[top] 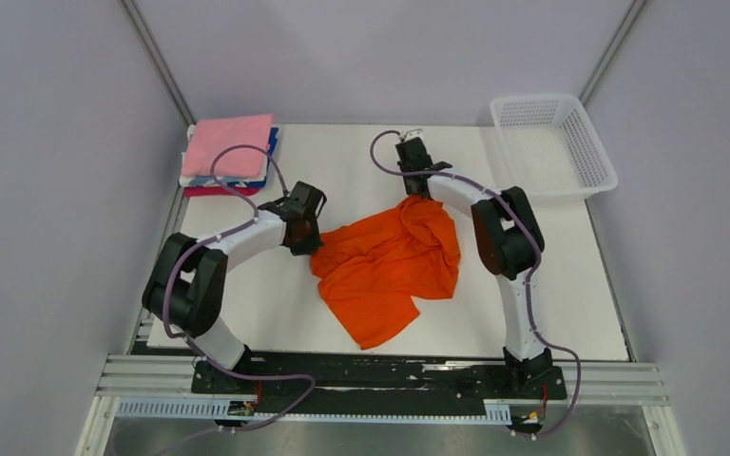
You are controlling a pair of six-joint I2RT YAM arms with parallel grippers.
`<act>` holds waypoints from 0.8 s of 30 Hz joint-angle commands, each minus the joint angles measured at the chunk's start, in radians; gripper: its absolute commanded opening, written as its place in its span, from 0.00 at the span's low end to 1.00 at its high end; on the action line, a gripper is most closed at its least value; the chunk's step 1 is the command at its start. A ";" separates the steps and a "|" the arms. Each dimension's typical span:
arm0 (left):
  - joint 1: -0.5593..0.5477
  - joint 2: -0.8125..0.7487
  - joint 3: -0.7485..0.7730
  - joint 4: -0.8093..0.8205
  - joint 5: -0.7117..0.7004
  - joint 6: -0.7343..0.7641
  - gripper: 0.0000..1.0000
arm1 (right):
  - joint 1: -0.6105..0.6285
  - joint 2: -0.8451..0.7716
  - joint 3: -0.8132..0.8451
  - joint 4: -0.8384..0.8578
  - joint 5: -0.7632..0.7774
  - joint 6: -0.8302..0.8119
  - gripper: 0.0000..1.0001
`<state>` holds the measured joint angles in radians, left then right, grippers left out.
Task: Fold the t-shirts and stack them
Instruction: Flatten out the tshirt
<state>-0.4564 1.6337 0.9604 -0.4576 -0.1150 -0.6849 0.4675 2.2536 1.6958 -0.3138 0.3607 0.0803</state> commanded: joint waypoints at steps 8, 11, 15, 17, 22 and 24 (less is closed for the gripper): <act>0.001 -0.265 0.205 -0.191 -0.383 0.042 0.00 | -0.077 -0.659 -0.332 0.094 0.108 -0.192 0.00; 0.001 -0.324 0.266 -0.233 -0.503 0.073 0.00 | -0.091 -0.799 -0.398 0.108 0.119 -0.224 0.00; 0.001 -0.428 0.326 -0.235 -0.570 0.133 0.00 | -0.098 -0.977 -0.458 0.125 0.116 -0.250 0.00; 0.001 -0.486 0.344 -0.224 -0.593 0.160 0.00 | -0.099 -1.066 -0.474 0.130 0.092 -0.266 0.00; 0.001 -0.648 0.401 -0.175 -0.574 0.234 0.00 | -0.099 -1.290 -0.499 0.131 -0.025 -0.267 0.00; 0.001 -0.715 0.414 -0.136 -0.533 0.274 0.00 | -0.098 -1.373 -0.505 0.131 -0.088 -0.254 0.00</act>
<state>-0.4568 1.0313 1.3144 -0.6701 -0.6395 -0.5030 0.3740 1.0412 1.1912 -0.2276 0.3859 -0.1593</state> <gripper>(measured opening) 0.010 0.006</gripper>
